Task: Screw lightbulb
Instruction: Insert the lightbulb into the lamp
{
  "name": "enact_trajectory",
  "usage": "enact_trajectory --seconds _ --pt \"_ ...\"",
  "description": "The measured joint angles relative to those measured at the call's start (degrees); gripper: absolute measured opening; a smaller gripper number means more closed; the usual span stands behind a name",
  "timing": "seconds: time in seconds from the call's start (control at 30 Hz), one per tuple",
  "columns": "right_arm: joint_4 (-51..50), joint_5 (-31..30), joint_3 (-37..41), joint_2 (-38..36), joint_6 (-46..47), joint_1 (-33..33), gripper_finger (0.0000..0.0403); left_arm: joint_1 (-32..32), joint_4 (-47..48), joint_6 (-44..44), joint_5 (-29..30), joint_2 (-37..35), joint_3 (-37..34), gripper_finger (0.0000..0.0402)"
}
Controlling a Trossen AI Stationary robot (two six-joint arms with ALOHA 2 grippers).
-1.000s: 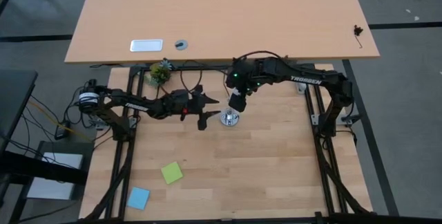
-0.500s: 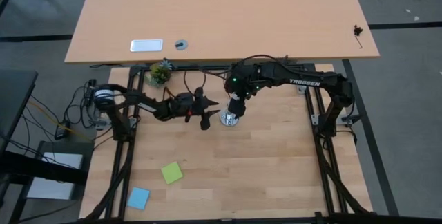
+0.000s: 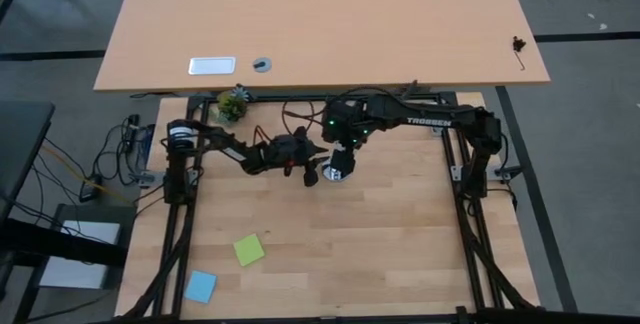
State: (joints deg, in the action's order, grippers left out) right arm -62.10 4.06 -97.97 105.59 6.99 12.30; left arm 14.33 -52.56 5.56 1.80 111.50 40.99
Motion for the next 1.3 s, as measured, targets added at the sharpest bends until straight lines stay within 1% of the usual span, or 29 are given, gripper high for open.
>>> enact_trajectory --seconds 0.07,0.23,0.37,0.53,0.67,0.77,0.93,1.3 --pt "-0.69 -0.36 0.00 0.43 -0.39 0.28 0.0277 0.02 -0.62 0.09 -1.10 -0.02 0.23 0.0110" --pt "-2.96 -0.42 -0.02 1.58 -1.36 0.57 0.0278 -0.54 0.29 0.12 -5.96 -0.01 0.93 0.0098" --pt "-5.53 -0.37 0.00 2.22 -1.64 0.56 0.0278 -1.47 0.42 0.19 -7.68 1.17 2.57 0.0088" --pt "-6.32 -0.32 0.00 2.22 -1.63 0.09 0.0278 -2.08 1.39 0.28 -8.07 2.48 5.18 0.0081" --pt "-7.36 -0.05 -0.01 2.22 -1.89 0.08 0.0278 -2.10 1.79 0.24 -8.11 2.55 5.45 0.0080" --pt "-7.36 -2.71 -0.01 2.19 -2.31 0.11 0.0278 -2.10 2.00 0.25 -8.07 2.51 5.45 0.0080" --pt "-7.94 -3.44 -0.02 2.27 -3.00 1.10 0.0278 -1.72 2.47 0.40 -5.03 2.51 5.38 0.0080" --pt "-9.04 -3.25 -0.19 6.75 -6.09 1.46 0.0278 -1.57 3.46 0.15 -4.85 2.51 5.32 0.0080"
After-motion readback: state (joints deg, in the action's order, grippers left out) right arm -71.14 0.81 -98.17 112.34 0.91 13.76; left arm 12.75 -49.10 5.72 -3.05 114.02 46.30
